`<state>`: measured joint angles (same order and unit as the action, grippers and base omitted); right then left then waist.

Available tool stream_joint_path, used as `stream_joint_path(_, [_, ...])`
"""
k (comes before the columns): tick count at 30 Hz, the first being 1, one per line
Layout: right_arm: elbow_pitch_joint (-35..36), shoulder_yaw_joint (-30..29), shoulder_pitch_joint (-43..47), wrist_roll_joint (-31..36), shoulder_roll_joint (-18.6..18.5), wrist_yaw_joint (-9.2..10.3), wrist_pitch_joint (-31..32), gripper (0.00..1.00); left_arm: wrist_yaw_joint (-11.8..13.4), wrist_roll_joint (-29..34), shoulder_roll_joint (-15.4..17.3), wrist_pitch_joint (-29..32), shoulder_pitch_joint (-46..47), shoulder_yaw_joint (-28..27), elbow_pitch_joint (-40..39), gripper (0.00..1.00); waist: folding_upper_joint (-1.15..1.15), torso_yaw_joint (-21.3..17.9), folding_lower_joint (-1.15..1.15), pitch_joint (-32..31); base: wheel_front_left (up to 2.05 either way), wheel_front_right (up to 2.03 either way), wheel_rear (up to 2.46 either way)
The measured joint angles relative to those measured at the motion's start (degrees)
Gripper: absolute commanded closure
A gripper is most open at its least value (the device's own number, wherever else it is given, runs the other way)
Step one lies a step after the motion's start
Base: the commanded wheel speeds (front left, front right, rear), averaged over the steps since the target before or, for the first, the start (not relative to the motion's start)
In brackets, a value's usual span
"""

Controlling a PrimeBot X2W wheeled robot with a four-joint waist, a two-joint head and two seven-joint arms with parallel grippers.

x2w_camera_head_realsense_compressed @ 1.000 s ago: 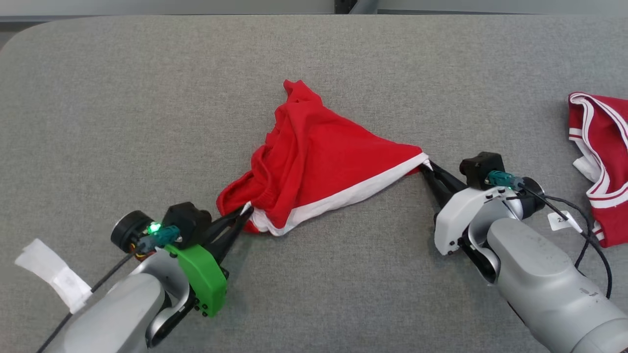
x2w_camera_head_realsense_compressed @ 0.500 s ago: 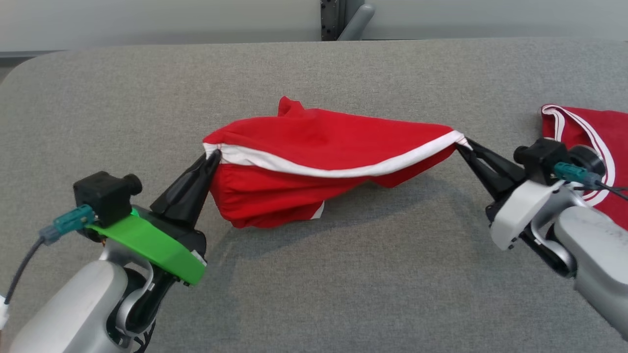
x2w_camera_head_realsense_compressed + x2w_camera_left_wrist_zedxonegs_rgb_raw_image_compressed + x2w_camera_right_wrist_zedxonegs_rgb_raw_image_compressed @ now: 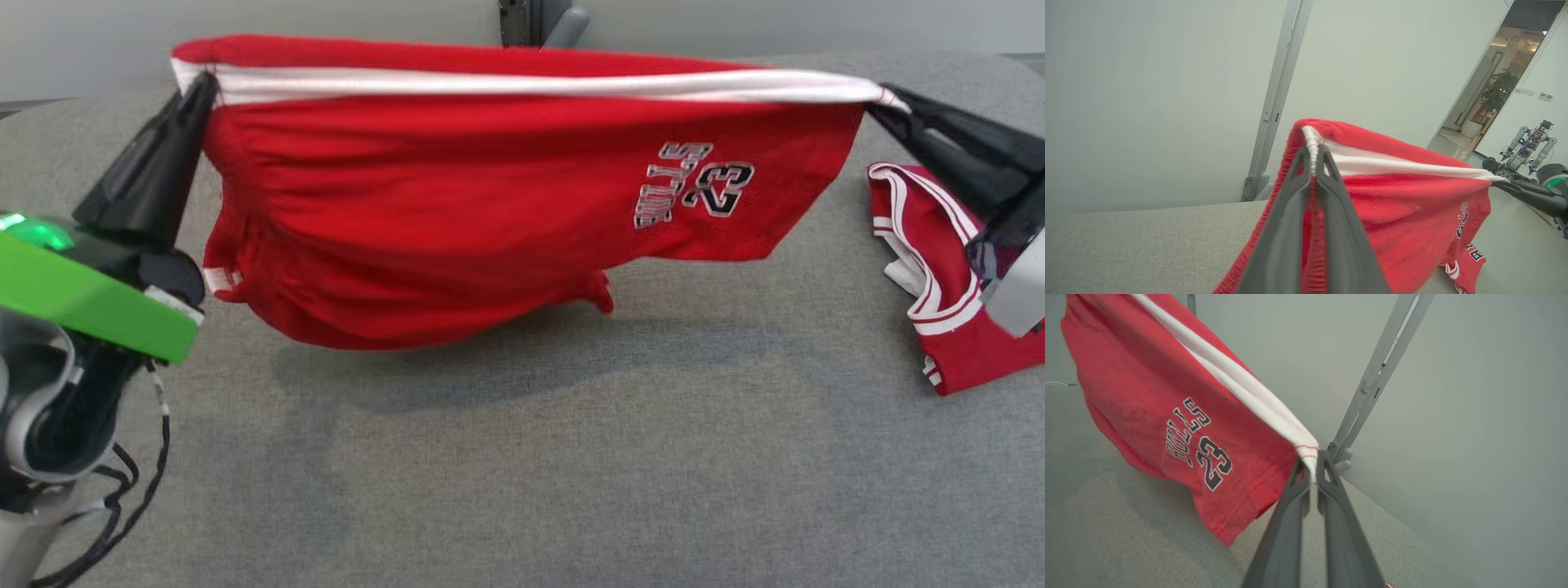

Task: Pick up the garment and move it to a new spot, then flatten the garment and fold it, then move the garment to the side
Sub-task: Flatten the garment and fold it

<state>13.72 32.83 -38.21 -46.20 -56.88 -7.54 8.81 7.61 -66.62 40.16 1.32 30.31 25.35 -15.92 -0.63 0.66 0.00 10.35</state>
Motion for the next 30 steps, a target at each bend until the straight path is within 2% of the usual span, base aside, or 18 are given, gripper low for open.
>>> stream_joint_path(3, [0.37, -1.9, -2.66, -0.03, -0.73, -0.01, 2.1, 1.0, 0.46, -0.69, 0.64, 3.26, 4.63, -0.52, 1.26, 1.0, 0.0, -0.16, 0.0, 1.31, 0.0, 0.0, 0.0])
stream_joint_path(7, [-3.8, -2.48, -8.41, 0.47, 2.68, -0.02, 4.05, 1.0, 0.22, -0.45, -0.44, 7.72, 12.39, 1.4, 5.95, 1.0, 0.0, -0.22, 0.0, 4.14, 0.0, 0.0, 0.0])
stream_joint_path(10, [-9.87, -3.56, -16.68, 3.91, 8.15, 0.0, 4.21, 1.0, -0.59, 1.77, -3.57, 9.77, 20.9, 3.49, 12.18, 1.0, 0.0, -0.16, 0.0, 7.17, 0.0, 0.0, 0.0])
stream_joint_path(12, [-14.95, -4.42, -23.59, 7.89, 13.34, 0.01, 3.14, 1.0, -1.41, 4.03, -6.02, 9.93, 27.82, 4.67, 17.79, 1.0, 0.0, -0.02, 0.0, 9.6, 0.0, 0.0, 0.0])
stream_joint_path(16, [-26.29, -6.82, -38.06, 18.97, 24.79, 0.0, -2.27, 1.0, -2.12, 10.91, -11.67, 3.85, 42.78, 4.64, 30.82, 1.0, 0.0, 0.38, 0.01, 14.87, 0.0, 0.0, 0.0])
stream_joint_path(20, [-37.06, -13.86, -49.43, 31.17, 36.21, 0.01, -13.16, 1.0, -3.75, 15.44, -16.57, -6.24, 53.99, 3.5, 41.46, 1.0, 0.0, 0.77, 0.01, 20.07, 0.0, 0.0, 0.0])
stream_joint_path(22, [-40.19, -16.85, -53.41, 35.87, 40.67, 0.01, -18.35, 1.0, -4.9, 17.15, -17.7, -10.99, 58.14, 2.82, 45.62, 1.0, 0.0, 0.87, 0.01, 22.52, 0.0, 0.0, 0.0])
stream_joint_path(24, [-42.96, -16.84, -54.21, 40.2, 43.64, 0.02, -21.71, 1.0, -7.02, 17.85, -18.44, -14.57, 59.93, 2.19, 49.44, 1.0, 0.0, 0.94, 0.01, 24.84, 0.0, 0.0, 0.0])
stream_joint_path(26, [-44.97, -14.47, -52.28, 42.53, 45.5, 0.01, -23.1, 1.0, -8.68, 18.26, -19.49, -15.83, 59.21, 1.3, 52.95, 1.0, 0.0, 0.96, 0.02, 26.85, 0.0, 0.0, 0.0])
stream_joint_path(28, [-45.51, -11.11, -48.54, 43.85, 45.7, 0.0, -23.59, 1.0, -10.99, 20.9, -19.53, -16.12, 56.35, 1.32, 54.92, 1.0, 0.0, 0.95, 0.02, 28.42, 0.0, 0.0, 0.0])
stream_joint_path(30, [-42.94, -8.86, -43.02, 43.76, 45.51, 0.01, -23.7, 1.0, -12.65, 22.54, -19.59, -16.27, 51.28, -0.46, 53.83, 1.0, 0.0, 0.84, 0.02, 29.47, 0.0, 0.0, 0.0])
